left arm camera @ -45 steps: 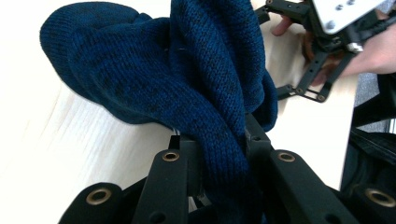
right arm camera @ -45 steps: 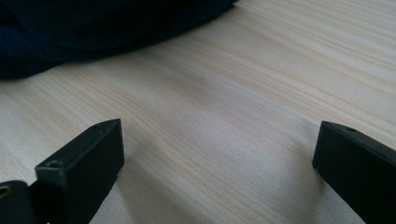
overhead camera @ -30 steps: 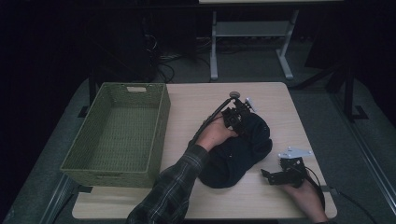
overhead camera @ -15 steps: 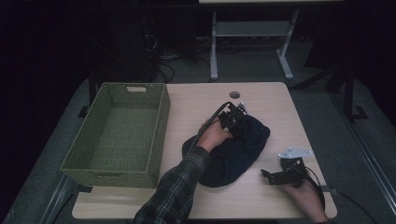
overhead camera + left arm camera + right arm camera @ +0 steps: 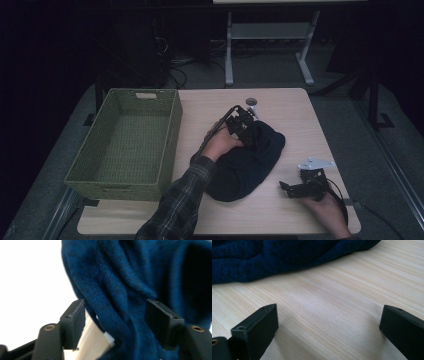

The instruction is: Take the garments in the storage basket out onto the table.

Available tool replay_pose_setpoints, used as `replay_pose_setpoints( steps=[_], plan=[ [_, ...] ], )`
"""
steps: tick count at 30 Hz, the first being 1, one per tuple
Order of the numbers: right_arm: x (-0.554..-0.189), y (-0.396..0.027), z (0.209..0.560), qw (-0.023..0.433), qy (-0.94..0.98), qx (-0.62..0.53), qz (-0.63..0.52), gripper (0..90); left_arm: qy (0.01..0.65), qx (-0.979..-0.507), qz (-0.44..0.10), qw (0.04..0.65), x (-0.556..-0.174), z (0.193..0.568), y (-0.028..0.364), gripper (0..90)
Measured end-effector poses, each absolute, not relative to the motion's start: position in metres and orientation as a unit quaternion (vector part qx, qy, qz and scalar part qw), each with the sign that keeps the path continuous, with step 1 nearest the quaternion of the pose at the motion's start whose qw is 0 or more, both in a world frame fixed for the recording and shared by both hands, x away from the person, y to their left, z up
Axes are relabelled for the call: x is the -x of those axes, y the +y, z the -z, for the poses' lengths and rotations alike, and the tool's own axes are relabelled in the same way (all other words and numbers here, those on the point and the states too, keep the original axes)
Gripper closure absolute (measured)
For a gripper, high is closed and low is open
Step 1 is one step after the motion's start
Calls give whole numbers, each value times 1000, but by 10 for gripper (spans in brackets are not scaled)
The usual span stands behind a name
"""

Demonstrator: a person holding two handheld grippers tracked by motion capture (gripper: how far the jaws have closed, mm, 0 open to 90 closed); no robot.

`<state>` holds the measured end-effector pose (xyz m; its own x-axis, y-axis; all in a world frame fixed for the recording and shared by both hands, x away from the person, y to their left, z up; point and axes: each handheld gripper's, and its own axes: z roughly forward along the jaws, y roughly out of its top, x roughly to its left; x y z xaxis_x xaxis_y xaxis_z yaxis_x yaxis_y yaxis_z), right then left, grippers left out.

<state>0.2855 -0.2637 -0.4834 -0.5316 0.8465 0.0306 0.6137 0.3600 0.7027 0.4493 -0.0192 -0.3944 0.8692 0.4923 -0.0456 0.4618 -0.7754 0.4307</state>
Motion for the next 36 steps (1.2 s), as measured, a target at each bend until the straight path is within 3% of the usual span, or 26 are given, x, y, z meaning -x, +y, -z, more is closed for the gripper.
replay_pose_setpoints(
  steps=[8,18,21,27,36],
  plan=[
    [-285,-264,483,169,807,-454,-338,17,267,-934,-57,231,-432,370,17,285],
    [-285,-264,483,170,808,-453,-337,17,303,-928,-49,212,-417,374,54,755],
    [-285,-264,483,170,808,-453,-337,17,308,-928,-66,199,-416,377,60,842],
    [-285,-264,483,170,808,-453,-337,17,327,-924,-76,185,-426,391,62,878],
    [-285,-264,483,170,808,-453,-337,17,330,-933,-39,139,-428,420,58,899]
  ],
)
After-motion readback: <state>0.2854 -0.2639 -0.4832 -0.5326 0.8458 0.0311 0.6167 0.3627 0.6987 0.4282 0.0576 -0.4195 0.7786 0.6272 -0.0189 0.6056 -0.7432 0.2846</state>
